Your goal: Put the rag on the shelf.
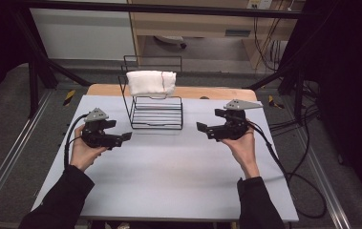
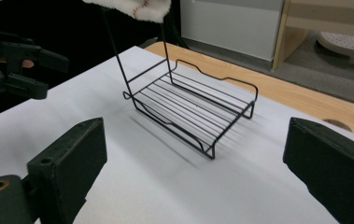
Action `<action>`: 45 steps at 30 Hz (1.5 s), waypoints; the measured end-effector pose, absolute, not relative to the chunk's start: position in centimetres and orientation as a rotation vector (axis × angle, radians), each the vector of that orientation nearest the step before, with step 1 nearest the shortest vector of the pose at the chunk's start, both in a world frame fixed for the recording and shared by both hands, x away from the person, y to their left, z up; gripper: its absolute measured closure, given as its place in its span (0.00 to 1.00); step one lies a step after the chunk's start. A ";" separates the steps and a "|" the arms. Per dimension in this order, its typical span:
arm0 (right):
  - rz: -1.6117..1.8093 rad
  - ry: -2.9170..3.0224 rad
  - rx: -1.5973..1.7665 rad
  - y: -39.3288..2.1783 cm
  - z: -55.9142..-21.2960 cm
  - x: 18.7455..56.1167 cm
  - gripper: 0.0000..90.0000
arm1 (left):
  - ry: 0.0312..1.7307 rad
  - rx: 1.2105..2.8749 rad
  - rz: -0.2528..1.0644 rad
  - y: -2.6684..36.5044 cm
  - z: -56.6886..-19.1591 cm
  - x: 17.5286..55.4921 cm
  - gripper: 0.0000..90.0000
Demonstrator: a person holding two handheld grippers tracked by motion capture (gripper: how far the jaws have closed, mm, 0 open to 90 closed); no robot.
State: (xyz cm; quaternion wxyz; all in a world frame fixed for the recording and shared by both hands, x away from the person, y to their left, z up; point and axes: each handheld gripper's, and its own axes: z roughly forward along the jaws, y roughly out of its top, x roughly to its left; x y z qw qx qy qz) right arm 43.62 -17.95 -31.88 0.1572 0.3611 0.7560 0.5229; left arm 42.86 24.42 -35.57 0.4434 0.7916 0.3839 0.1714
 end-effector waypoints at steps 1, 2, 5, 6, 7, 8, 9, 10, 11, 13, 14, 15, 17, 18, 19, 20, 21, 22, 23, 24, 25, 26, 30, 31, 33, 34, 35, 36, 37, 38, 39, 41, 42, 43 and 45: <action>1.492 2.164 1.039 -18.3 -32.1 43.5 0.05 | 0.952 1.967 0.424 24.6 -35.8 42.7 0.14; 1.492 2.160 1.042 -18.6 -32.4 43.3 0.05 | 0.951 1.971 0.426 24.7 -36.0 42.6 0.13; 1.497 2.167 1.053 -19.5 -33.2 42.8 0.03 | 0.959 1.978 0.423 25.3 -36.6 42.1 0.10; 1.500 2.168 1.054 -19.8 -33.6 42.7 0.03 | 0.962 1.976 0.422 25.6 -36.9 41.9 0.09; 1.507 2.171 1.059 -20.1 -33.9 42.5 0.02 | 0.964 1.976 0.419 25.8 -37.1 41.8 0.09; 1.505 2.172 1.062 -20.3 -34.3 42.4 0.01 | 0.968 1.969 0.415 26.0 -37.3 41.6 0.09; 1.496 2.179 1.067 -20.6 -34.7 42.2 0.01 | 0.967 1.973 0.408 26.3 -37.6 41.4 0.09; 1.490 2.187 1.069 -20.8 -35.1 42.0 0.01 | 0.968 1.972 0.406 26.5 -37.8 41.2 0.08; 1.486 2.190 1.080 -21.1 -35.5 41.8 0.00 | 0.970 1.969 0.407 26.8 -38.1 41.0 0.08; 1.486 2.198 1.089 -21.6 -36.2 41.4 0.00 | 0.970 1.965 0.409 27.4 -38.7 40.5 0.08; 1.490 2.197 1.087 -21.8 -36.6 41.2 0.00 | 0.974 1.959 0.403 27.6 -39.0 40.3 0.08; 1.493 2.197 1.087 -22.1 -36.9 41.0 0.00 | 0.977 1.955 0.401 27.9 -39.3 40.1 0.08; 1.498 2.194 1.089 -22.5 -37.6 40.5 0.00 | 0.983 1.953 0.400 28.4 -39.9 39.7 0.08; 1.497 2.198 1.089 -22.6 -37.9 40.3 0.00 | 0.985 1.952 0.397 28.6 -40.2 39.5 0.08; 1.496 2.200 1.095 -22.8 -38.2 40.1 0.00 | 0.988 1.951 0.396 28.9 -40.5 39.3 0.08; 1.489 2.203 1.098 -23.0 -38.6 39.9 0.00 | 0.991 1.949 0.394 29.1 -40.8 39.1 0.08; 1.482 2.205 1.106 -23.2 -38.9 39.7 0.00 | 0.994 1.946 0.393 29.2 -41.1 38.9 0.08; 1.480 2.206 1.110 -23.5 -39.2 39.4 0.00 | 0.991 1.953 0.397 29.3 -41.4 38.7 0.08; 1.477 2.212 1.114 -23.6 -39.5 39.2 0.00 | 0.990 1.955 0.401 29.4 -41.6 38.5 0.08; 1.474 2.210 1.118 -23.8 -39.8 39.0 0.00 | 0.988 1.961 0.404 29.5 -41.9 38.3 0.08; 1.475 2.215 1.119 -24.0 -40.0 38.7 0.00 | 0.987 1.967 0.404 29.6 -42.0 38.1 0.08; 1.475 2.224 1.118 -24.2 -40.3 38.5 0.00 | 0.988 1.965 0.404 29.7 -42.2 38.0 0.08; 1.453 2.259 1.109 -24.8 -41.5 37.7 0.00 | 0.992 1.952 0.404 29.9 -42.5 37.6 0.08; 1.443 2.268 1.110 -24.9 -41.8 37.6 0.00 | 0.990 1.952 0.403 30.0 -42.6 37.5 0.08; 1.432 2.278 1.114 -25.3 -42.5 37.2 0.00 | 0.988 1.960 0.409 30.0 -42.8 37.3 0.08; 1.433 2.276 1.123 -25.5 -42.8 37.0 0.00 | 0.988 1.963 0.409 30.0 -42.9 37.2 0.08; 1.435 2.271 1.127 -25.7 -43.1 36.8 0.00 | 0.988 1.968 0.406 30.0 -43.1 37.1 0.08; 1.436 2.265 1.139 -25.9 -43.3 36.7 0.00 | 0.989 1.968 0.403 30.0 -43.2 37.1 0.08; 1.443 2.255 1.143 -26.0 -43.5 36.5 0.00 | 0.989 1.972 0.403 30.0 -43.3 37.0 0.08; 1.443 2.255 1.148 -26.2 -43.6 36.4 0.00 | 0.989 1.968 0.398 30.0 -43.3 37.0 0.08; 1.438 2.251 1.150 -26.2 -43.7 36.4 0.00 | 0.986 1.967 0.395 29.9 -43.4 36.9 0.08; 1.434 2.247 1.157 -26.3 -43.8 36.3 0.00 | 0.984 1.971 0.396 29.8 -43.5 36.8 0.08; 1.430 2.251 1.161 -26.3 -43.9 36.3 0.00 | 0.981 1.977 0.395 29.9 -43.6 36.7 0.08; 1.423 2.256 1.159 -26.3 -43.9 36.3 0.00 | 0.984 1.973 0.393 29.8 -43.7 36.7 0.08; 1.418 2.261 1.155 -26.2 -44.0 36.3 0.00 | 0.988 1.974 0.390 29.9 -43.8 36.7 0.08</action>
